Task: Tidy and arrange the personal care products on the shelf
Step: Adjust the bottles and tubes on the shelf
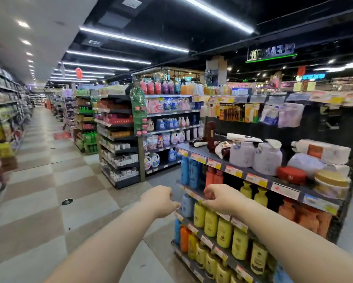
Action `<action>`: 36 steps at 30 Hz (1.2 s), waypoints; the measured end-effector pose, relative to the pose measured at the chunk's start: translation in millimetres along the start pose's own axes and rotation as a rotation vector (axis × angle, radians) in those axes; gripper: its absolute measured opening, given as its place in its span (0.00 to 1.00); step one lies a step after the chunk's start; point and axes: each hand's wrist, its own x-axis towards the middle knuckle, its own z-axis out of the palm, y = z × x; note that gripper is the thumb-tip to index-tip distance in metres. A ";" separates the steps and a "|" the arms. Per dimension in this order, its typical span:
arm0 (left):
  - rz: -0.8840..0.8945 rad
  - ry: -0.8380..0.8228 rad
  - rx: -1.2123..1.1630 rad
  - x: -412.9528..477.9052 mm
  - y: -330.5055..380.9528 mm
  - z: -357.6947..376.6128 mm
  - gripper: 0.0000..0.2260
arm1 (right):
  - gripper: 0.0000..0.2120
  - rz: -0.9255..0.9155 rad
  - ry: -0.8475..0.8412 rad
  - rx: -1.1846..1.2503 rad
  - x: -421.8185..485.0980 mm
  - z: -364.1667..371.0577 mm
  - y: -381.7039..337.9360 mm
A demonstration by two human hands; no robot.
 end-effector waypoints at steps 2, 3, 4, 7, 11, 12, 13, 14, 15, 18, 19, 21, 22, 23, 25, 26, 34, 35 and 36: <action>-0.011 -0.024 -0.005 32.5 -17.1 0.9 0.24 | 0.22 -0.009 -0.017 -0.016 39.2 3.8 -7.0; -0.014 -0.033 -0.003 48.9 -26.1 2.8 0.23 | 0.22 -0.012 -0.028 -0.022 58.1 7.4 -10.3; -0.015 -0.034 -0.001 66.2 -35.4 4.6 0.23 | 0.22 -0.014 -0.039 -0.025 76.7 10.9 -12.8; -0.007 -0.020 -0.001 123.6 -61.7 7.8 0.24 | 0.22 -0.011 -0.054 -0.029 134.4 18.1 -17.6; 0.068 -0.018 0.017 202.8 -94.1 12.0 0.24 | 0.23 0.034 -0.031 -0.038 213.9 26.8 -23.0; 0.084 -0.021 0.020 223.2 -103.0 12.4 0.24 | 0.23 0.048 -0.023 -0.032 234.5 29.4 -25.8; 0.101 -0.023 0.021 244.0 -112.2 11.3 0.25 | 0.23 0.061 -0.011 -0.025 255.4 31.5 -29.3; 0.116 -0.024 0.018 265.6 -121.5 8.3 0.25 | 0.23 0.070 0.000 -0.020 276.4 32.3 -33.6; 0.130 -0.025 0.014 287.3 -130.5 4.5 0.25 | 0.22 0.077 0.008 -0.019 296.4 32.4 -37.9; 0.183 -0.026 0.032 350.9 -152.4 -6.2 0.26 | 0.23 0.110 0.032 -0.020 347.6 34.2 -47.2; 0.200 -0.022 0.031 371.1 -156.5 -7.7 0.26 | 0.23 0.125 0.043 -0.015 361.0 35.8 -47.0; 0.228 -0.030 0.004 407.9 -157.9 -5.0 0.25 | 0.24 0.167 0.044 -0.005 382.3 37.7 -41.2; 0.247 -0.045 -0.014 423.3 -155.1 -1.2 0.25 | 0.24 0.192 0.039 -0.009 390.9 38.1 -35.7; 0.269 -0.061 -0.030 437.6 -150.9 3.1 0.25 | 0.24 0.218 0.036 -0.017 399.5 37.5 -28.5; 0.319 -0.077 -0.060 466.4 -140.5 12.1 0.25 | 0.24 0.267 0.057 -0.021 419.0 33.2 -11.1; 0.346 -0.075 -0.077 481.1 -135.2 15.6 0.25 | 0.23 0.291 0.079 -0.016 430.3 30.1 -2.1; 0.423 -0.100 -0.094 600.2 -113.7 28.3 0.21 | 0.22 0.319 0.136 0.012 550.6 15.6 56.1; 0.427 -0.098 -0.078 617.9 -110.5 24.9 0.21 | 0.22 0.312 0.138 0.016 567.0 11.6 62.3; 0.428 -0.089 -0.068 635.2 -106.4 21.4 0.23 | 0.22 0.303 0.138 0.016 582.4 7.5 68.2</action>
